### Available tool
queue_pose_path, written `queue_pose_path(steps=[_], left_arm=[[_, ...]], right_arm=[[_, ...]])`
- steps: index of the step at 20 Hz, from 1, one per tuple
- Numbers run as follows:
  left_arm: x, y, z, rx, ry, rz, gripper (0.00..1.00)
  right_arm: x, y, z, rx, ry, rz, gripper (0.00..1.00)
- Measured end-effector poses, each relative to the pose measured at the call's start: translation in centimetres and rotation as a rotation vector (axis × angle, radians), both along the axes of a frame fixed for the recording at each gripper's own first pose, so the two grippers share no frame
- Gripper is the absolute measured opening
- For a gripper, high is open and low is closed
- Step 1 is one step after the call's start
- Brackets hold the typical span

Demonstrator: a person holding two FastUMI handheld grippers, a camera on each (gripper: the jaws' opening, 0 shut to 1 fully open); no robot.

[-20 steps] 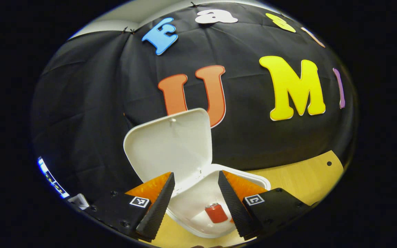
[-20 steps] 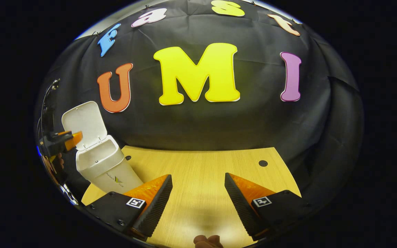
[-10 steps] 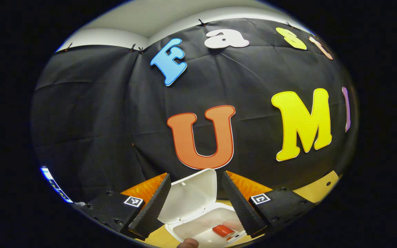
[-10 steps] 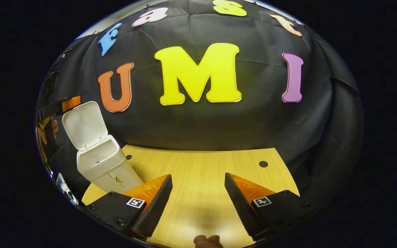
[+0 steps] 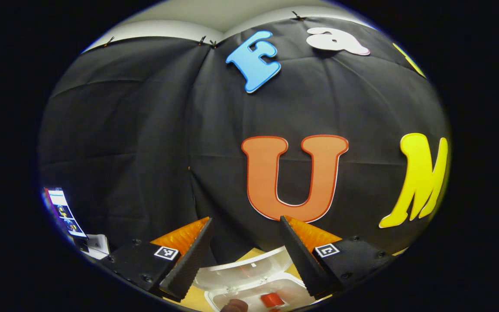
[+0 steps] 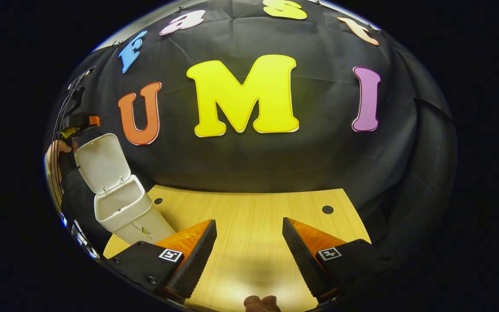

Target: Press the lid of the desktop garbage bin to open it, pick up the crumpled paper on the desktop and throw it into the bin, then pick up the pop can on the desktop and drop it into the bin, and finally close the garbage bin lid.

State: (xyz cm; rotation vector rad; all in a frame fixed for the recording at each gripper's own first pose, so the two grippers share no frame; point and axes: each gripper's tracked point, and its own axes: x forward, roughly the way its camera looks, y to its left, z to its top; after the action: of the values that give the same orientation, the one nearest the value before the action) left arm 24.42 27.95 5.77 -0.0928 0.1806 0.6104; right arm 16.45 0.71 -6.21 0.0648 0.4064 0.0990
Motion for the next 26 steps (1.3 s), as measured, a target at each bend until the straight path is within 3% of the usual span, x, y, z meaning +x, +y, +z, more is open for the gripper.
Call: queue_pose_path(steps=[3, 6, 11, 18, 26], left_arm=[[0.0, 0.4, -3.2, -0.097, 0.057, 0.033, 0.98], [-0.1, 0.0, -2.9, -0.115, 0.039, 0.03, 0.98], [-0.8, -1.2, -3.0, -0.103, 0.031, 0.033, 0.97], [-4.4, -7.0, -5.0, -0.067, -0.001, 0.007, 0.97], [-6.9, -12.9, -13.5, -0.065, 0.112, -0.022, 1.0]], right_arm=[[0.0, -0.6, -1.0, 0.02, 0.025, -0.014, 0.97], [-0.2, -1.3, -2.0, 0.032, 0.051, -0.025, 0.97], [-1.0, -1.3, -3.1, 0.049, 0.07, 0.002, 0.96], [-3.2, -2.3, -5.1, 0.07, 0.115, 0.028, 0.96], [-5.3, -5.0, -8.2, 0.029, 0.149, 0.06, 0.96]])
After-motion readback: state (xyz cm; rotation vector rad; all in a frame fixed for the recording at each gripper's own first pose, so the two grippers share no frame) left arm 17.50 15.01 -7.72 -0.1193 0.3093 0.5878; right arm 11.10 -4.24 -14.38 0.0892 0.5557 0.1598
